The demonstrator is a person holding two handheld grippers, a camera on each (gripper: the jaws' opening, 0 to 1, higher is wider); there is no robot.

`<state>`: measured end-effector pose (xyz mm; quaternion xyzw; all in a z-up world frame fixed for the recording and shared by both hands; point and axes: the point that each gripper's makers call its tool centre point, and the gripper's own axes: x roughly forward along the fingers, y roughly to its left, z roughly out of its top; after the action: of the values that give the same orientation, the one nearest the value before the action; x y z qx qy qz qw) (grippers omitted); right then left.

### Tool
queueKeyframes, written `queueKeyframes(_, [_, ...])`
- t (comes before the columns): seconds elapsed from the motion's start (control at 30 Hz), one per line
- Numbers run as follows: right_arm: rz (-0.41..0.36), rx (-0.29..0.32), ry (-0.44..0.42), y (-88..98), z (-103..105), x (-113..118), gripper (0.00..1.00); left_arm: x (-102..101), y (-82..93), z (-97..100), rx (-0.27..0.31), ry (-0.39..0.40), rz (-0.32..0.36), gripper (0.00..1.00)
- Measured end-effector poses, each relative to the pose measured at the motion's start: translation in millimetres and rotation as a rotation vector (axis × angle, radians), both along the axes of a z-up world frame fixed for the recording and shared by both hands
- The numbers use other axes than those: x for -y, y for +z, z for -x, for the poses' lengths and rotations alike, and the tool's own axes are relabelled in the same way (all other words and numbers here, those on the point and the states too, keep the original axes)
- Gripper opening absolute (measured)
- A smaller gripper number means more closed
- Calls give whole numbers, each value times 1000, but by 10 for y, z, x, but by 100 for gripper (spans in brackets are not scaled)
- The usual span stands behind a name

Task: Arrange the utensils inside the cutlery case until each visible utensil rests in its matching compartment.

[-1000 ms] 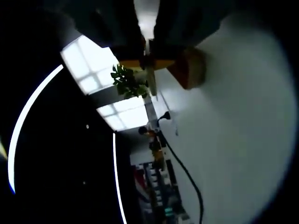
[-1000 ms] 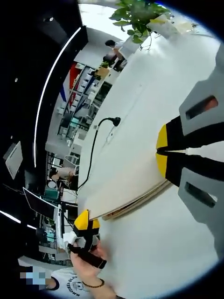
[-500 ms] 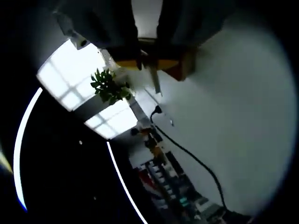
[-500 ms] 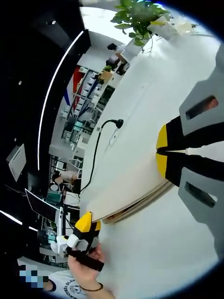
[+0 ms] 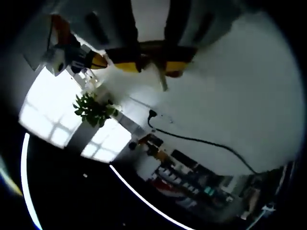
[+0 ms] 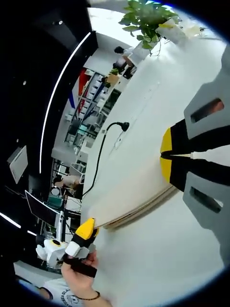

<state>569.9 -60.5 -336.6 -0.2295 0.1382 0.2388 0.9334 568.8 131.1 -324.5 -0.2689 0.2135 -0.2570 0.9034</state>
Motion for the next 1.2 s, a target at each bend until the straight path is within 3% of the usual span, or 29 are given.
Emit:
queueKeyframes(0.17, [6,3,7,-7,-1,-31,0,-69,-76,-12,21,-10,-144,21])
queueKeyframes(0.37, [3,7,26,-10,16,-84,0,-111,-117,-13,16,-23,-201,20])
queueKeyframes(0.4, [6,5,27,-16,15,-86,0,-152,-164,-15,10,-21,-243,19])
queueKeyframes(0.43, [3,0,27,-27,17,-89,0,-240,-221,-51,24,-11,-336,16])
queueKeyframes(0.47, [-2,1,27,-27,18,-94,0,-188,-172,-102,72,-14,-327,15])
queueKeyframes(0.53, [3,0,30,-29,19,-99,0,-174,-194,-63,30,-17,-302,12])
queueKeyframes(1.0, [17,-4,40,-32,11,-115,0,-197,-202,-113,35,-20,-296,10])
queueKeyframes(1.2, [7,-8,39,-32,12,-132,0,-190,-194,-98,59,-23,-367,9])
